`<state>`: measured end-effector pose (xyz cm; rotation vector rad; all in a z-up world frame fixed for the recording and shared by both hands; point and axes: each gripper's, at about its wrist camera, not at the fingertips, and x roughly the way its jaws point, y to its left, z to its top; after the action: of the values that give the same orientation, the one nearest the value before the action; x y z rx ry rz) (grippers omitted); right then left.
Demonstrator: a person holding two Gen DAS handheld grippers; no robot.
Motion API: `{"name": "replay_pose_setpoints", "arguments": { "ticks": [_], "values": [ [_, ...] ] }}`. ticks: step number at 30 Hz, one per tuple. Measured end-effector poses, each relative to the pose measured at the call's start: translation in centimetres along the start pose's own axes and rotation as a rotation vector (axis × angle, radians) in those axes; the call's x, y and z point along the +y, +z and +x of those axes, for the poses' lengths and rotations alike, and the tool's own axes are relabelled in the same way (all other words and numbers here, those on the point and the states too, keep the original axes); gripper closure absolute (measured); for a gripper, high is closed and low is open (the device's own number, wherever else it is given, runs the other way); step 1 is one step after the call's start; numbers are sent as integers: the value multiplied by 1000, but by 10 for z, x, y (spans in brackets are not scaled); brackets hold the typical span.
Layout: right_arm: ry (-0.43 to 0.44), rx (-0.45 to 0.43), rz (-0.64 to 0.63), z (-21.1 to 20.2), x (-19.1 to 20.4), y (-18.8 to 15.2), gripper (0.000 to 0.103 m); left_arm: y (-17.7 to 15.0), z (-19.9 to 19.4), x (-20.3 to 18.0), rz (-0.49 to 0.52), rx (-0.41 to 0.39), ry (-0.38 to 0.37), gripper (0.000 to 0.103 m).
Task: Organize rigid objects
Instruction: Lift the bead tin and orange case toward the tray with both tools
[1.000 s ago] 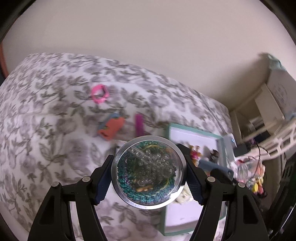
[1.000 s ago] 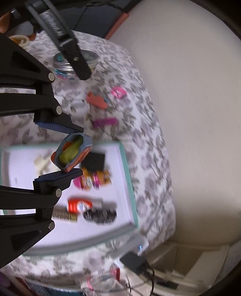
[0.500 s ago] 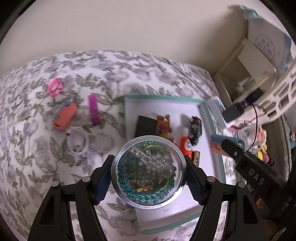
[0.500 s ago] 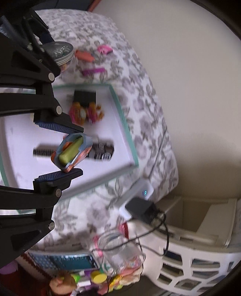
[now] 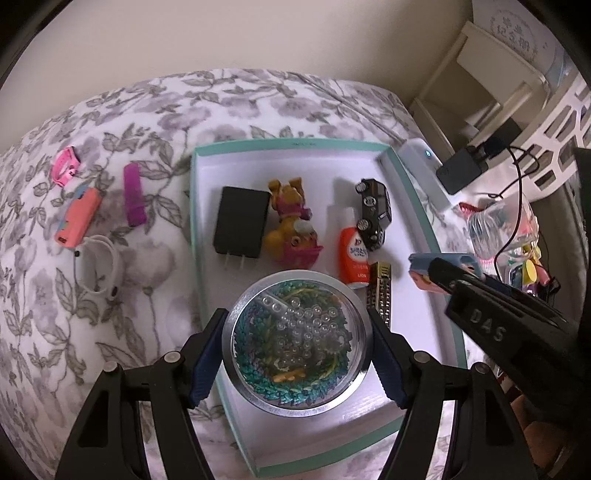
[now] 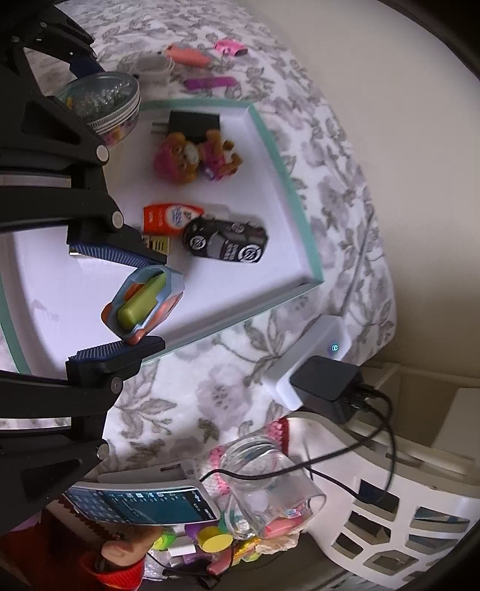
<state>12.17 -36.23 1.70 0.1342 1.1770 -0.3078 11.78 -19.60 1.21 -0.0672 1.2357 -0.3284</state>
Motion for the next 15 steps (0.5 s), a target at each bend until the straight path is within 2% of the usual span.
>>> {"name": "replay_pose_setpoints", "arguments": {
  "ticks": [15],
  "values": [
    [-23,26,-54,16,16,-2,62,-5,16,-8,42,20,-11,29]
  ]
}}
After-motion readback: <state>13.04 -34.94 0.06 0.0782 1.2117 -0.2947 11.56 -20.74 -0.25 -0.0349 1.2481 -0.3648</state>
